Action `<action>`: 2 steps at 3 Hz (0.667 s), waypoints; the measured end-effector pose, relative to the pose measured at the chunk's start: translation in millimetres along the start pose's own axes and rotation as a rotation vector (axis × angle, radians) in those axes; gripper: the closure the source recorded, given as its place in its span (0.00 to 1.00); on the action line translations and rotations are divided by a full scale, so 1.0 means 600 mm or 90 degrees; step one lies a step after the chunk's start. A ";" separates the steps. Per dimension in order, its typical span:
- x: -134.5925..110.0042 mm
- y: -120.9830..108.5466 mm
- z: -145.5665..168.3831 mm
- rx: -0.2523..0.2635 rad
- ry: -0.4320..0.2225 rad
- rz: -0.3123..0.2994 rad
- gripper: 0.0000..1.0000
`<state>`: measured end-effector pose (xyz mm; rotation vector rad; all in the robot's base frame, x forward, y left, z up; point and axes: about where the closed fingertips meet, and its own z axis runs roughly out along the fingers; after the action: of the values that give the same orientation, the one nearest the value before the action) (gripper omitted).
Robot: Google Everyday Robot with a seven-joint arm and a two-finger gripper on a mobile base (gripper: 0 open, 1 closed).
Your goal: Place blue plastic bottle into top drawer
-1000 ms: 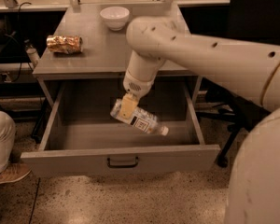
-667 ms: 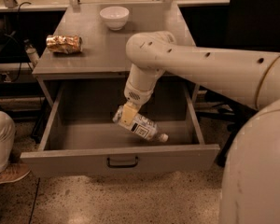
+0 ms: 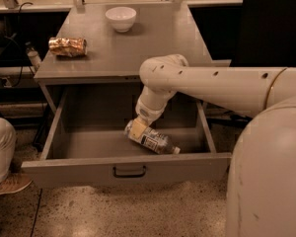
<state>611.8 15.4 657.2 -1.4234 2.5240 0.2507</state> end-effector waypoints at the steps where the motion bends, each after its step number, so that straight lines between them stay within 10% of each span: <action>1: 0.004 -0.013 0.019 -0.008 -0.021 0.015 0.28; 2: 0.014 -0.022 0.021 -0.015 -0.030 0.030 0.05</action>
Offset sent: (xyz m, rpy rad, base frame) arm 0.0126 -0.0213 -0.0153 0.0840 0.0132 -0.0719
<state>620.4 5.3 642.3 -1.3511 2.5273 0.3190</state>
